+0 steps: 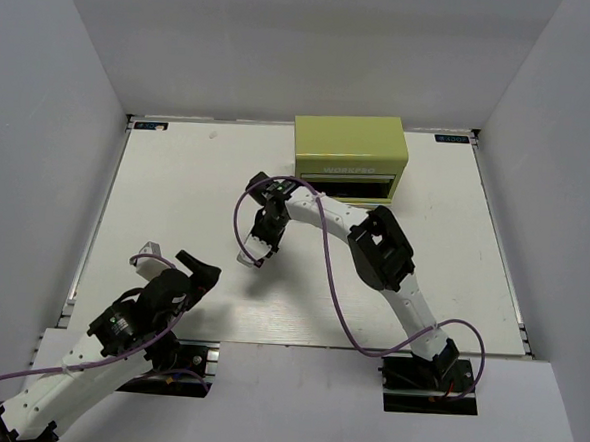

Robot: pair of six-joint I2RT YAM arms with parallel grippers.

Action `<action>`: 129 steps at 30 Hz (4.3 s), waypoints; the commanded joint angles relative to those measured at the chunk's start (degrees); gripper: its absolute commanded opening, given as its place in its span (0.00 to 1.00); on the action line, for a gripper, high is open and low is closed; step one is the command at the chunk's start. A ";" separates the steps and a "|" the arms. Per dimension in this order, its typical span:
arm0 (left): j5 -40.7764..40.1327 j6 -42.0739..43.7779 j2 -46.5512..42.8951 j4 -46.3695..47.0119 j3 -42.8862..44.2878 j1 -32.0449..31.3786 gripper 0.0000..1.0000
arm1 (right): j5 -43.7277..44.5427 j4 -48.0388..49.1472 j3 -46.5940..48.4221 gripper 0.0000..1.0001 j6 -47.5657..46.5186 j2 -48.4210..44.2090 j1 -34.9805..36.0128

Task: Sort the stationery into containers
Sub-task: Pick up the pen from the center of the board, then place the pen in the drawer, then close the drawer in the storage box.

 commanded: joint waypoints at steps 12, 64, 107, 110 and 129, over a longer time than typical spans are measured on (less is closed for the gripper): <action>-1.96 -1.00 -0.61 -0.77 -0.57 -0.15 1.00 | 2.91 -16.60 1.96 0.31 -6.97 3.09 0.48; 1.82 8.76 9.67 11.54 3.21 -0.15 1.00 | 9.94 9.92 -20.54 0.00 55.51 -34.17 -12.52; 3.40 9.81 13.18 15.84 3.21 -0.15 1.00 | 5.12 13.21 -19.49 0.00 41.11 -26.35 -21.67; 3.40 9.81 13.18 15.84 3.21 -0.15 1.00 | 1.17 8.46 -18.96 0.00 36.99 -25.56 -21.84; 3.40 9.81 13.18 15.84 3.21 -0.15 1.00 | 5.90 12.75 -21.33 0.00 37.41 -19.58 -21.49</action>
